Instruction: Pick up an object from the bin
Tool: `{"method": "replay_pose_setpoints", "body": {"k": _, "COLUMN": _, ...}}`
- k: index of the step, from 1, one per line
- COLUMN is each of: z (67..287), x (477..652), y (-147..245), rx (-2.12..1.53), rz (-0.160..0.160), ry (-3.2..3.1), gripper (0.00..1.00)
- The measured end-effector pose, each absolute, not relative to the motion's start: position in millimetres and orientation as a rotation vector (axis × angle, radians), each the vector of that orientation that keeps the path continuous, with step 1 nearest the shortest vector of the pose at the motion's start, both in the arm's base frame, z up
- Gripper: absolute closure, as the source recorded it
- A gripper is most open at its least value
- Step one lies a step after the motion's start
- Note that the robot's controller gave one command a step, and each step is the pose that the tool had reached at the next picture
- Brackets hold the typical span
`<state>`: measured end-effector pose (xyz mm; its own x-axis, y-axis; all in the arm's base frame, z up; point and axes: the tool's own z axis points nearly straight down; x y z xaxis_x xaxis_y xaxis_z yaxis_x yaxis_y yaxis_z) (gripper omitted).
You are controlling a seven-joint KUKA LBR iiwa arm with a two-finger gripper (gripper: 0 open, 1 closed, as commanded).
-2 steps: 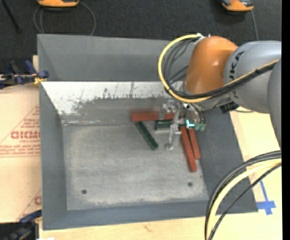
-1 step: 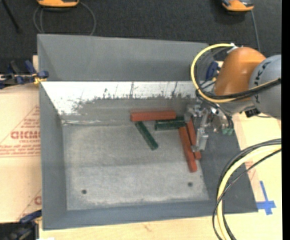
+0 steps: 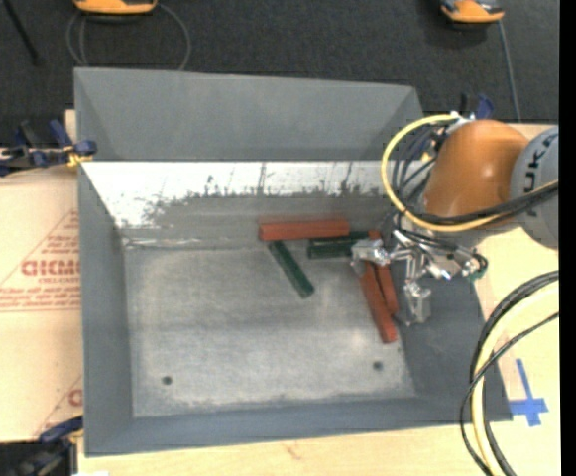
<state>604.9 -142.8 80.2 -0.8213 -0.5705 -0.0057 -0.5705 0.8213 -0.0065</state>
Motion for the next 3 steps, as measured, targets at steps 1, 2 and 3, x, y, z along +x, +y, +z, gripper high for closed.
{"method": "replay_pose_setpoints", "body": {"k": 1, "z": 75.1, "x": 586.1, "y": -133.6, "rx": -1.403, "rz": 0.006, "ry": 2.793, "gripper": 0.0}}
{"method": "replay_pose_setpoints", "body": {"k": 2, "z": 71.2, "x": 572.1, "y": -107.9, "rx": -1.947, "rz": 0.0, "ry": 2.464, "gripper": 0.0}}
{"method": "replay_pose_setpoints", "body": {"k": 3, "z": 71.5, "x": 572.4, "y": -108.2, "rx": -1.941, "rz": 0.001, "ry": 2.467, "gripper": 1.0}}
